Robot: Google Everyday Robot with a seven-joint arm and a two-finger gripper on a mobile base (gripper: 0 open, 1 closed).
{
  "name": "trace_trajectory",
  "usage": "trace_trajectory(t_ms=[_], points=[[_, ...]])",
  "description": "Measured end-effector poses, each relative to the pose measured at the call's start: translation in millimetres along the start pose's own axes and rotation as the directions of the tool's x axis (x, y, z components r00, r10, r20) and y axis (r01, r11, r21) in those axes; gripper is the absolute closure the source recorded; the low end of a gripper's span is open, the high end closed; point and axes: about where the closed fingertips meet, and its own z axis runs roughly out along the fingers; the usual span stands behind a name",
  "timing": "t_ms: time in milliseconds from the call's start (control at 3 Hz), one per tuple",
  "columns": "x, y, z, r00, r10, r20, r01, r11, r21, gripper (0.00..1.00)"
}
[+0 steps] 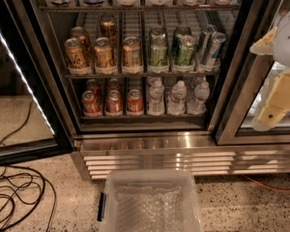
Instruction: Pick 7up can from top shelf of fridge
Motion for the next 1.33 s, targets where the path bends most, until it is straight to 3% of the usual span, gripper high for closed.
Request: trace_trajectory(t_ms=[333,667,1000,1333], points=[[-9.4,12.4,5.1,0.993,-0.024,0.116,0.025,0.9997,-0.004,0.00],[-29.3,34.0,15.6,0.960,-0.035,0.279,0.037,0.9993,0.000,0.00],[-63.8,53.4,25.5,0.902,0.022,0.432,-0.022,0.9997,-0.005,0.00],[-113.3,59.5,34.6,0.812,0.130,0.570,-0.119,0.9913,-0.056,0.00]])
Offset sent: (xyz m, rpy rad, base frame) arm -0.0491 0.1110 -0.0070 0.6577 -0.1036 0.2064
